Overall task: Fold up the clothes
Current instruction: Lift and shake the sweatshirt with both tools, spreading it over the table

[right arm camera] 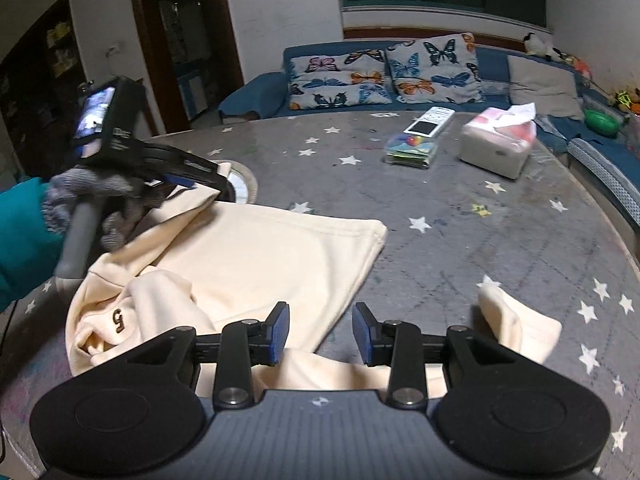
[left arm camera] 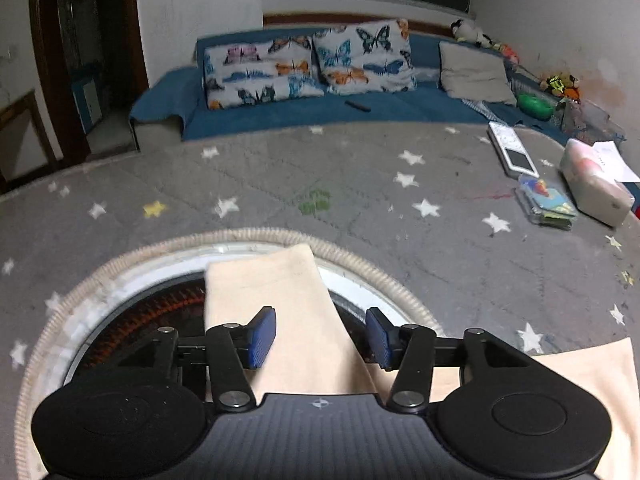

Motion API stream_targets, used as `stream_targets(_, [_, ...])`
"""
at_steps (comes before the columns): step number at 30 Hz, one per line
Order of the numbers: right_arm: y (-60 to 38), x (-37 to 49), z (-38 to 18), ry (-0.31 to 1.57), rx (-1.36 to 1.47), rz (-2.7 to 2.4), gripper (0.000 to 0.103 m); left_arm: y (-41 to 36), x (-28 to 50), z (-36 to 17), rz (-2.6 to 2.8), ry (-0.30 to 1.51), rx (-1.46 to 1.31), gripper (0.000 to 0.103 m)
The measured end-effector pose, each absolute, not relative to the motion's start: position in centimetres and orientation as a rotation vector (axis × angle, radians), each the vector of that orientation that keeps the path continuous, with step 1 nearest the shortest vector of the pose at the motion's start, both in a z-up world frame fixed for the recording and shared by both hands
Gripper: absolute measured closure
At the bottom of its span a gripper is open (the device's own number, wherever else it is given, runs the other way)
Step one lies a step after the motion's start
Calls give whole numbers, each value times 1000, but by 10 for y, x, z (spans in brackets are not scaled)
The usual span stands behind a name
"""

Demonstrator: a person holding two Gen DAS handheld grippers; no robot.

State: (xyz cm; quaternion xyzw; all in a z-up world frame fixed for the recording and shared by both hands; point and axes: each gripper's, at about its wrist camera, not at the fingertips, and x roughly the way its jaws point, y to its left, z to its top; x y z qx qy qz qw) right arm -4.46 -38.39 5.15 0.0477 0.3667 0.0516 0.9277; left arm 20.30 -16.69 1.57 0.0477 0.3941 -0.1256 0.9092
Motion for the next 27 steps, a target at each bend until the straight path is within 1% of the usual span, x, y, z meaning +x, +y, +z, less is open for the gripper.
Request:
stream_targets(1, [-382, -44, 51, 754, 95, 115, 68, -166, 203, 13, -259, 808, 104, 60])
stream_targets(2, [-379, -43, 51, 754, 91, 128, 68, -165, 203, 12, -258, 793, 118, 69])
stream_targets(3, [-375, -44, 53, 752, 84, 145, 68, -164, 201, 12, -256, 778, 129, 74])
stream_targets(4, [-372, -45, 54, 750, 77, 161, 68, -157, 197, 17, -250, 762, 117, 89])
stream_targets(5, [-368, -45, 55, 747, 70, 177, 68, -150, 192, 21, -244, 747, 106, 94])
stream_targets(8, [-357, -47, 58, 740, 50, 226, 68, -131, 178, 35, -225, 699, 72, 96])
stream_targets(13, [-340, -51, 64, 728, 16, 307, 68, -97, 154, 58, -193, 619, 15, 96])
stream_targets(20, [-308, -61, 70, 711, -46, 432, 68, -17, 82, 96, -73, 491, -96, 97])
stream_targets(24, [-285, -70, 66, 724, -93, 523, 68, 26, 39, 106, -7, 452, -151, 97])
stream_targets(27, [-272, -72, 59, 737, -119, 550, 68, 38, 30, 98, 21, 474, -152, 96])
